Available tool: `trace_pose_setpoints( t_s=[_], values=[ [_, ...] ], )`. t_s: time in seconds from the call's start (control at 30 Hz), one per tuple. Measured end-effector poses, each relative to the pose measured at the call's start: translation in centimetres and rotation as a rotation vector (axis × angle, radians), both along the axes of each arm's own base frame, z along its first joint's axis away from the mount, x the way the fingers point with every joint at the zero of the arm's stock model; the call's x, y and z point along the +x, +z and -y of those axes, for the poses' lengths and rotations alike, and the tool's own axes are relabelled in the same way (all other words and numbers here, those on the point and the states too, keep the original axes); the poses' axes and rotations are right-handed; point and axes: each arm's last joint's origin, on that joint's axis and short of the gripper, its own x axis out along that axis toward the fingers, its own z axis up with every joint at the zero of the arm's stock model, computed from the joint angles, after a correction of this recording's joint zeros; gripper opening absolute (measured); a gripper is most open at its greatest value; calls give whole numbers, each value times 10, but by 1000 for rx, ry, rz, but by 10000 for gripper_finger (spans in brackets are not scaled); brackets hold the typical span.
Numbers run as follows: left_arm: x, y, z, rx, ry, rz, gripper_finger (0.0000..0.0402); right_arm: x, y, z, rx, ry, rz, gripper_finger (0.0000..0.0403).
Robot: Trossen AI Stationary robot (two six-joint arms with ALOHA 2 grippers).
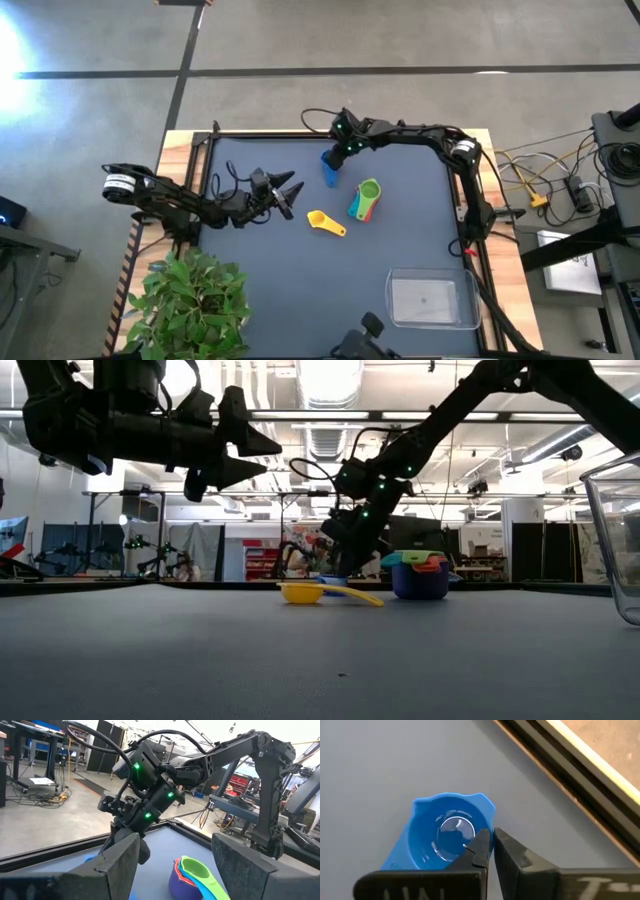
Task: Nest measuring cups in basket
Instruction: Stack the blue measuring cup on top of the green measuring cup
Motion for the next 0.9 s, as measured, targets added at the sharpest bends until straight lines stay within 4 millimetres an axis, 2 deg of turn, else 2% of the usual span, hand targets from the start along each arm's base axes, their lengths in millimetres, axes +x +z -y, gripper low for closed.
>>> trace_pose_setpoints(
  t_s=[0.13, 0.33, 0.43, 0.6, 0.7, 0.9],
  values=[
    [0, 0, 0, 0, 0, 1, 232, -8, 12, -6, 27, -1, -39, 9],
    [0, 0, 0, 0, 1, -1, 232, -29, 48, -25, 23, -8, -65, 8],
    [0, 0, 0, 0, 1, -2, 232, -45, 67, -38, 25, -19, -45, 8],
    [0, 0, 0, -3, 0, 2, 232, -81, 91, -65, 27, -89, 56, 8],
    [0, 0, 0, -15, -1, 11, 232, -105, 90, -86, 56, -149, 123, 8],
    [0, 1, 0, -24, -2, 26, 232, -142, 66, -124, 144, -225, 230, 8]
  ],
)
